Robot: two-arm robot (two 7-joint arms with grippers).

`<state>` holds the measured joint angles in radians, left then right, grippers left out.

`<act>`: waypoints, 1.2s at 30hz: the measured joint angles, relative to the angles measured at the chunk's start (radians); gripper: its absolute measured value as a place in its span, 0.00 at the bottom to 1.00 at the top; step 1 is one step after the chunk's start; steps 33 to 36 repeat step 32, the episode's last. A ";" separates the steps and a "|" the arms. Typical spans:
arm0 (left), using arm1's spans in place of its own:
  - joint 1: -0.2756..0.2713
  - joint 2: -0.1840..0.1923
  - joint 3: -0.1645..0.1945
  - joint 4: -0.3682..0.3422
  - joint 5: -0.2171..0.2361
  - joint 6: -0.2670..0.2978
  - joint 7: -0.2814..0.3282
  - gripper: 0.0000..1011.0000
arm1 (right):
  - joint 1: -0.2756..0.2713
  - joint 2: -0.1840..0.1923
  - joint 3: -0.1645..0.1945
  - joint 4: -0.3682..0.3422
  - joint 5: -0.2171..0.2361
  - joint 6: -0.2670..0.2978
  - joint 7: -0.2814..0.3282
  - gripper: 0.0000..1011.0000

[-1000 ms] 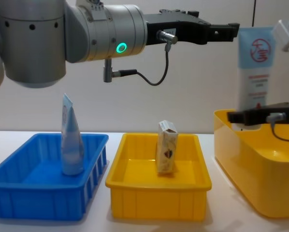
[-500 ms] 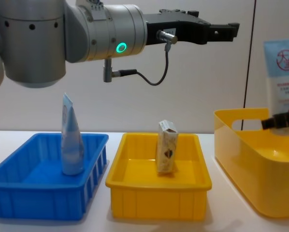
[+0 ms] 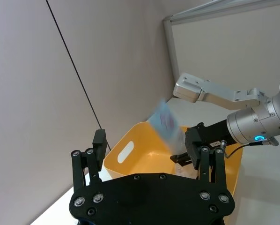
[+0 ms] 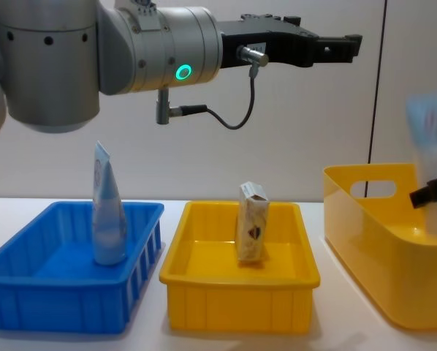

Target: Bimanual collaborative sorting of washing and personal care products

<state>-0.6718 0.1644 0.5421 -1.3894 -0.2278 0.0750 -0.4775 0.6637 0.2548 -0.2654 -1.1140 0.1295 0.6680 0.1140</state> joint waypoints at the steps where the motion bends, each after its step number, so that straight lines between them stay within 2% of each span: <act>1: 0.000 0.000 0.000 0.000 0.000 0.000 0.000 0.99 | 0.001 0.001 -0.001 0.000 -0.001 0.003 0.001 0.74; 3: 0.000 0.000 0.000 0.000 0.000 0.000 0.000 0.99 | 0.003 0.002 -0.002 0.001 -0.003 0.008 0.002 0.84; 6: 0.000 0.000 0.000 0.000 0.000 0.000 0.000 0.99 | 0.007 0.004 -0.004 0.001 -0.008 0.019 0.006 0.88; 7: 0.000 0.000 0.000 0.000 0.000 0.000 0.000 0.99 | 0.008 0.005 -0.006 0.001 -0.010 0.023 0.008 0.94; 10: 0.000 0.000 0.000 0.000 0.000 0.000 0.000 0.99 | 0.009 0.005 -0.006 0.000 -0.013 0.027 0.011 0.99; 17: 0.000 0.000 0.000 0.000 0.000 0.000 0.000 0.99 | 0.007 0.007 -0.003 -0.013 -0.017 0.027 0.015 0.99; 27: 0.000 0.000 0.000 0.000 0.000 0.000 0.000 0.99 | -0.020 0.019 0.016 -0.064 -0.017 -0.018 0.027 0.99; 36: 0.000 0.000 0.000 0.000 0.000 0.000 0.000 0.99 | -0.028 0.023 0.022 -0.080 -0.016 -0.030 0.032 0.99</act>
